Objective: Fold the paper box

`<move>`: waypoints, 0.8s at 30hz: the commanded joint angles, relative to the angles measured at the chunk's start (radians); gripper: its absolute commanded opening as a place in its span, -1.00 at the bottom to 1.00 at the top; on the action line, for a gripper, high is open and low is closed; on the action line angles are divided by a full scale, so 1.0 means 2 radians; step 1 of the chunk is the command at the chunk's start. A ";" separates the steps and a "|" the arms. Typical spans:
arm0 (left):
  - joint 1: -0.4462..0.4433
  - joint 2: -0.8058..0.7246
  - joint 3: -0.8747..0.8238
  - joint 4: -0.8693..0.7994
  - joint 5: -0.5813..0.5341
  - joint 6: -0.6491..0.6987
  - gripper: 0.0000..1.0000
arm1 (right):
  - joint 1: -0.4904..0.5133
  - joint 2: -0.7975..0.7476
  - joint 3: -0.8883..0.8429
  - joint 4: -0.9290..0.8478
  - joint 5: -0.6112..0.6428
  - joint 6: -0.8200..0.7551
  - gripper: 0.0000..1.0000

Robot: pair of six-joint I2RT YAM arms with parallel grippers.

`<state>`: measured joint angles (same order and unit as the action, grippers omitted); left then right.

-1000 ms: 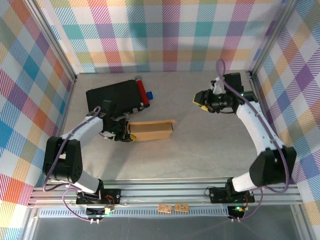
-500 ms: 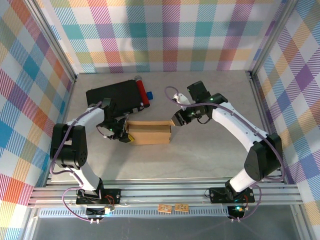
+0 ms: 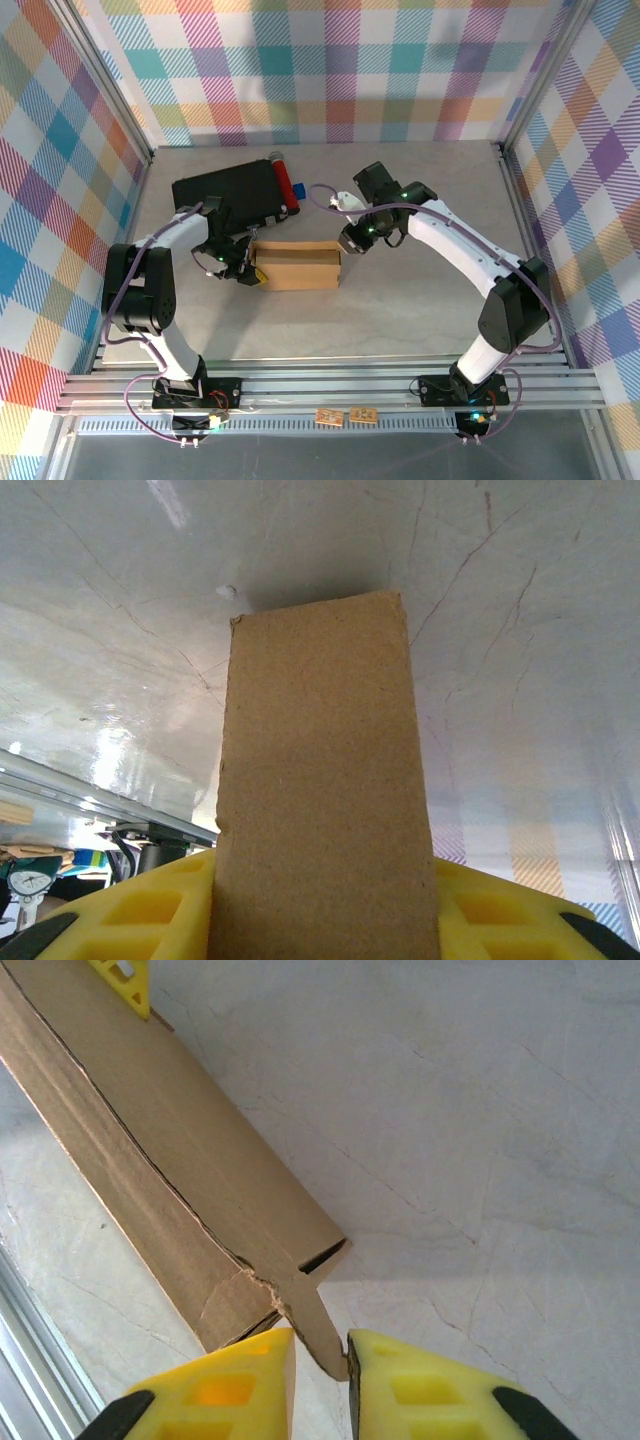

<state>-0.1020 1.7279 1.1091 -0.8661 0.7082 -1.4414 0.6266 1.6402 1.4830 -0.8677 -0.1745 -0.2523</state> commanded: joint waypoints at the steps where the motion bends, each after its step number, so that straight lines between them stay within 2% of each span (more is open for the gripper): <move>1: 0.002 0.016 -0.001 -0.037 -0.067 0.002 -0.58 | 0.012 0.014 0.014 -0.029 0.024 -0.005 -0.63; 8: 0.002 0.016 -0.002 -0.036 -0.067 0.005 -0.58 | 0.014 0.008 0.017 -0.029 0.044 -0.003 -0.46; 17: 0.002 0.017 -0.001 -0.035 -0.068 0.005 -0.58 | 0.018 0.022 0.035 -0.035 0.035 0.007 -0.70; 24: 0.002 0.016 -0.003 -0.033 -0.067 0.004 -0.58 | 0.027 0.024 0.033 -0.035 0.028 0.015 -0.72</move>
<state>-0.1020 1.7294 1.1107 -0.8661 0.7078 -1.4384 0.6674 1.6730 1.5280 -0.9199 -0.0971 -0.2398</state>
